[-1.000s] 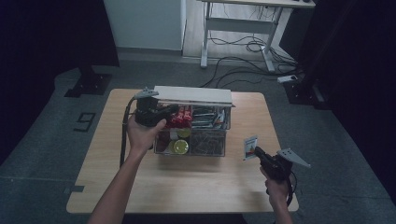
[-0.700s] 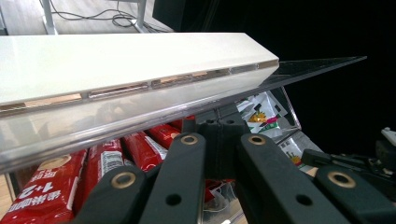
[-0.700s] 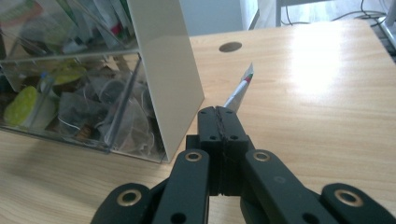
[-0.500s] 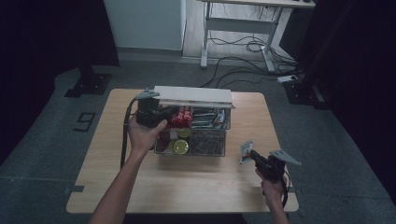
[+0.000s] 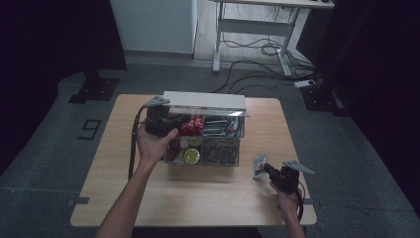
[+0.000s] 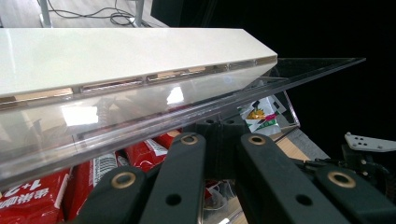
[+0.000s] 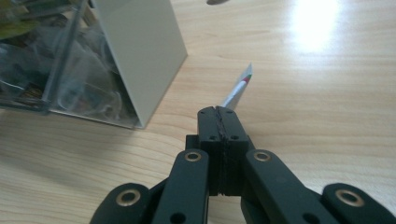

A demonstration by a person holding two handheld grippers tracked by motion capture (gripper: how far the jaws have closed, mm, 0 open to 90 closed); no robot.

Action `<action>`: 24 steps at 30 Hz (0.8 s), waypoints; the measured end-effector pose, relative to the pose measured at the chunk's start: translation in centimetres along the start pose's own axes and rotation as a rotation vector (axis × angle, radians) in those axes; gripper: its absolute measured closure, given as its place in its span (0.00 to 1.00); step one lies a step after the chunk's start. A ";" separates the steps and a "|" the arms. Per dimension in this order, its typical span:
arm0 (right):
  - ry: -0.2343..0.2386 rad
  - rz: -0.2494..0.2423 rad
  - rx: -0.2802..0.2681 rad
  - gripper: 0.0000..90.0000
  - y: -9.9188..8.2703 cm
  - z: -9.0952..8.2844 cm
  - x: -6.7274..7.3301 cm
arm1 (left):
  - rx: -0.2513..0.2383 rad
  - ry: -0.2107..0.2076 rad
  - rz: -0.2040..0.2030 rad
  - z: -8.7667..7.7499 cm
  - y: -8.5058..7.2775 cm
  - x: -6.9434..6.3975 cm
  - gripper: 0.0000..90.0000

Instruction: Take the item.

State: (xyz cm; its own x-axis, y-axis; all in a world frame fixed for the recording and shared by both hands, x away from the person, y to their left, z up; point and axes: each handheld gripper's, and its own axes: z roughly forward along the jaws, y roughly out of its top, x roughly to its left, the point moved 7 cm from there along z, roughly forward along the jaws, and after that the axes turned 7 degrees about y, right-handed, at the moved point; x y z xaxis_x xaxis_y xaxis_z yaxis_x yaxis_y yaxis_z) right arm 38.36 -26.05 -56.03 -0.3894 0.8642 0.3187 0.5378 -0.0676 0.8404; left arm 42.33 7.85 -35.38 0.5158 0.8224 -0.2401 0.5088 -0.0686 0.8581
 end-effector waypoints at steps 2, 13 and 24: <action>-0.017 0.005 0.019 0.98 -0.3 0.0 -0.5 | 0.000 0.001 0.001 0.0 0.0 0.0 1.00; -0.075 0.045 0.103 0.93 -1.8 0.3 -2.8 | -0.003 0.000 -0.004 -0.2 -0.4 0.2 1.00; -0.125 0.026 0.117 0.80 -2.1 0.4 -3.0 | -0.005 0.000 -0.006 -0.3 -0.6 0.3 1.00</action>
State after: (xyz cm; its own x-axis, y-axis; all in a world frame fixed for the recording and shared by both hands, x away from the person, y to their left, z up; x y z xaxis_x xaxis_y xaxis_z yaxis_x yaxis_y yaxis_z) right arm 38.68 -28.29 -58.96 -0.2817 0.9188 0.2765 0.6330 -0.0387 0.7732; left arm 41.98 8.32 -35.83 0.5125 0.8228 -0.2456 0.5085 -0.0604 0.8589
